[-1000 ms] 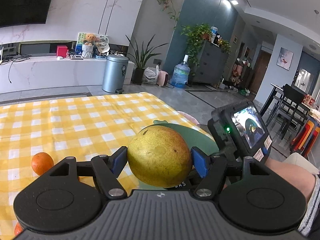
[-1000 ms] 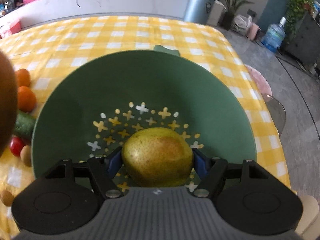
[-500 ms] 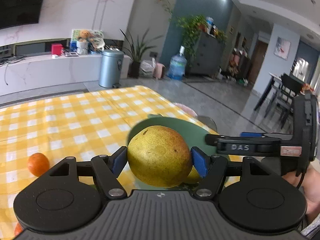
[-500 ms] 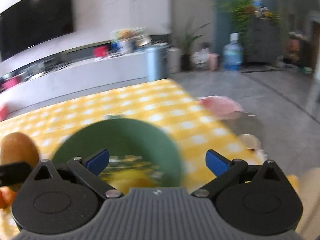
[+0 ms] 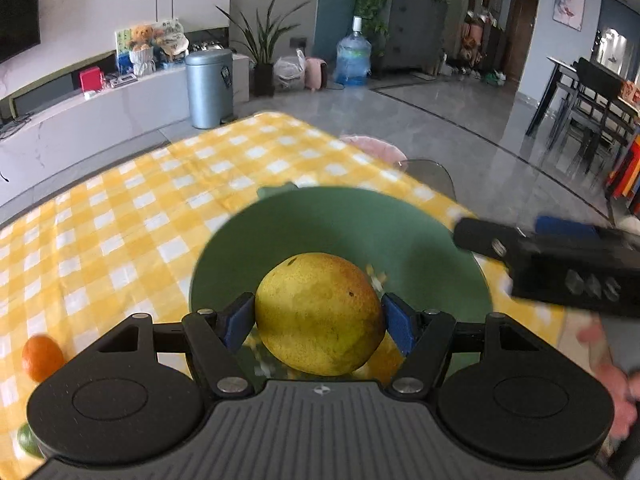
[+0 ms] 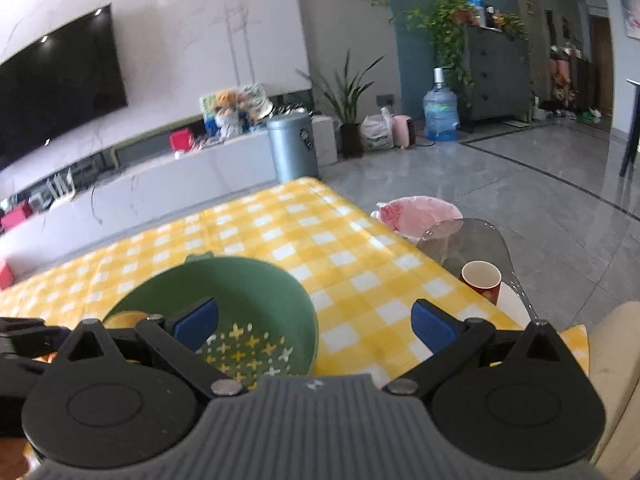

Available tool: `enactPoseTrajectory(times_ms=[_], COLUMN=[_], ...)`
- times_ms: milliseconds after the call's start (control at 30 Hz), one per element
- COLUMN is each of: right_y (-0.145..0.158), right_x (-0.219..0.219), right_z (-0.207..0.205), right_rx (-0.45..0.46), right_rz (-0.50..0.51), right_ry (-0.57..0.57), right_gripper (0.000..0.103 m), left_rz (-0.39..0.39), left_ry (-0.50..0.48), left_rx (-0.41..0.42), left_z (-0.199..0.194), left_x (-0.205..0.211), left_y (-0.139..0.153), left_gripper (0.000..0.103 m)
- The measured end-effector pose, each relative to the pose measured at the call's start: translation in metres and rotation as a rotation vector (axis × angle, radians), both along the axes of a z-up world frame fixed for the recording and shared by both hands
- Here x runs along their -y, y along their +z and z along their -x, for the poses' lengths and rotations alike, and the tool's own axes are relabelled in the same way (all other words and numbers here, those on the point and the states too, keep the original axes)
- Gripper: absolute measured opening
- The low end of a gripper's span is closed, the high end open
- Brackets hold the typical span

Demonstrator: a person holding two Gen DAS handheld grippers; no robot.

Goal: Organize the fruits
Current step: 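Lower the held pear into the green colander and open the left tool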

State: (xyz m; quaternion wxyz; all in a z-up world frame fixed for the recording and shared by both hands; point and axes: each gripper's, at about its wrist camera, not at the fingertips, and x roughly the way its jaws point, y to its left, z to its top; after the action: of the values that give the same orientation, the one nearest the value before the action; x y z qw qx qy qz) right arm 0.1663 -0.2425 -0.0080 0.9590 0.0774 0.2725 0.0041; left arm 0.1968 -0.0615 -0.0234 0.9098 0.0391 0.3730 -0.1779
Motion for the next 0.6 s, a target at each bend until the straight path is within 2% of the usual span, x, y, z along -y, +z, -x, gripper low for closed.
enactPoseTrajectory(times_ms=[67, 200, 267, 433, 533, 600], right_y=[-0.003, -0.007, -0.009, -0.017, -0.019, -0.019], right_x=[0.004, 0.016, 0.022, 0.030, 0.030, 0.030], right_z=[-0.002, -0.003, -0.004, -0.008, -0.009, -0.008], right_rx=[-0.005, -0.018, -0.025, -0.059, -0.064, -0.062], right_rz=[-0.026, -0.078, -0.107, -0.146, -0.151, -0.154], right_ry=[-0.012, -0.039, -0.053, -0.061, -0.061, -0.061], right_gripper=[0.099, 0.099, 0.099, 0.099, 0.099, 0.099], left_rz=[-0.011, 0.029, 0.025, -0.149, -0.133, -0.087], left_ry=[-0.002, -0.004, 0.018, 0.028, 0.021, 0.002], left_rx=[-0.026, -0.105, -0.138, -0.215, -0.204, -0.231], left_z=[-0.013, -0.040, -0.050, -0.063, -0.061, -0.061], left_x=[0.004, 0.007, 0.007, 0.017, 0.014, 0.012], left_y=[0.000, 0.000, -0.002, -0.012, -0.013, -0.012], left_gripper=[0.079, 0.079, 0.079, 0.079, 0.077, 0.075])
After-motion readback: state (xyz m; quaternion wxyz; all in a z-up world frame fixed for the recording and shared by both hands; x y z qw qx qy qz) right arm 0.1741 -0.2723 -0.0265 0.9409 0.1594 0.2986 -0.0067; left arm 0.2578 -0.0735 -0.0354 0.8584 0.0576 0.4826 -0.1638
